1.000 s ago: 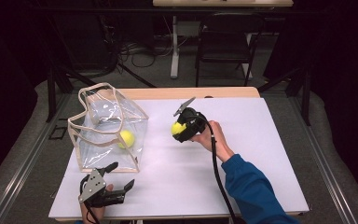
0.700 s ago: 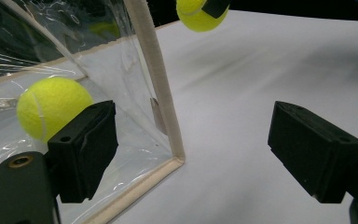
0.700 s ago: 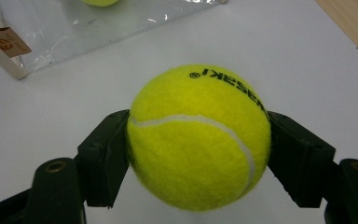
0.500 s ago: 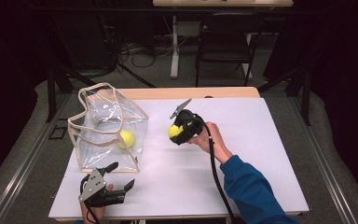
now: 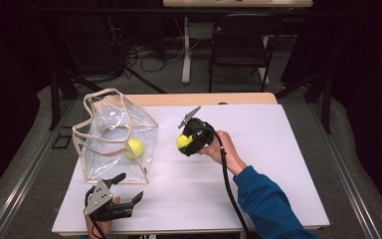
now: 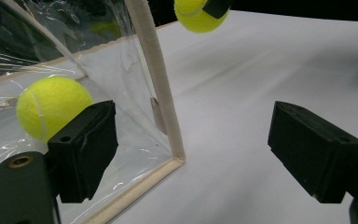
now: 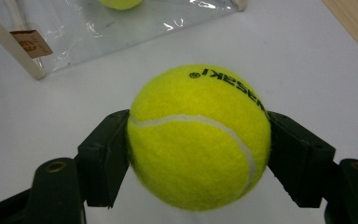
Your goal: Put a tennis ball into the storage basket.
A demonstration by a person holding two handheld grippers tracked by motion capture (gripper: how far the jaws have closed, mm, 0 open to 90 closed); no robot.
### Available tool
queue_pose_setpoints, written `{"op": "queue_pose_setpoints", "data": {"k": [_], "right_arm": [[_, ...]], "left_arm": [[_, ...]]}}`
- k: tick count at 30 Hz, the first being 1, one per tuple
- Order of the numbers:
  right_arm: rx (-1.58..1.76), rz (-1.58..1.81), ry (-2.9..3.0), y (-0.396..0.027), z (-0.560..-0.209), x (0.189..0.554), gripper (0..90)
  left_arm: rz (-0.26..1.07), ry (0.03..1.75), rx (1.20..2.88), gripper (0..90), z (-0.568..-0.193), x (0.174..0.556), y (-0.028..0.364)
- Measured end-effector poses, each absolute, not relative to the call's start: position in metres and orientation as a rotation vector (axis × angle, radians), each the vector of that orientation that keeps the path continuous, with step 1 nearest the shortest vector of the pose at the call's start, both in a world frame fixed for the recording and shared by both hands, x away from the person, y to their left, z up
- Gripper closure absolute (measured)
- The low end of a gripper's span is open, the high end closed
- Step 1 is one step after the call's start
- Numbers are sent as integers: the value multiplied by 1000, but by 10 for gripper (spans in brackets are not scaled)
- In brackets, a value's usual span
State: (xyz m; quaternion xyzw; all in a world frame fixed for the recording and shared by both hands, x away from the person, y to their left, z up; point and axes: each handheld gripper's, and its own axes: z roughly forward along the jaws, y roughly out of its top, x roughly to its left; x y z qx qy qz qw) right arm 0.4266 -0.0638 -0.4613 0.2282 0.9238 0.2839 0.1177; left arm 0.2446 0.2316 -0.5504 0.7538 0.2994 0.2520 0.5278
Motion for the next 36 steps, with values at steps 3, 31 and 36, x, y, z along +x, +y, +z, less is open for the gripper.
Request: {"op": "queue_pose_setpoints", "data": {"k": [3, 31, 36], "right_arm": [[663, 831, 2710, -62, -461, 425, 267], [617, 919, 2702, -46, -444, 429, 269], [614, 957, 2685, -39, -435, 432, 270]], "left_arm": [[605, 710, 1801, 160, -550, 245, 232], [602, 709, 1794, 160, -550, 244, 231], [585, 714, 1798, 161, -552, 247, 230]]}}
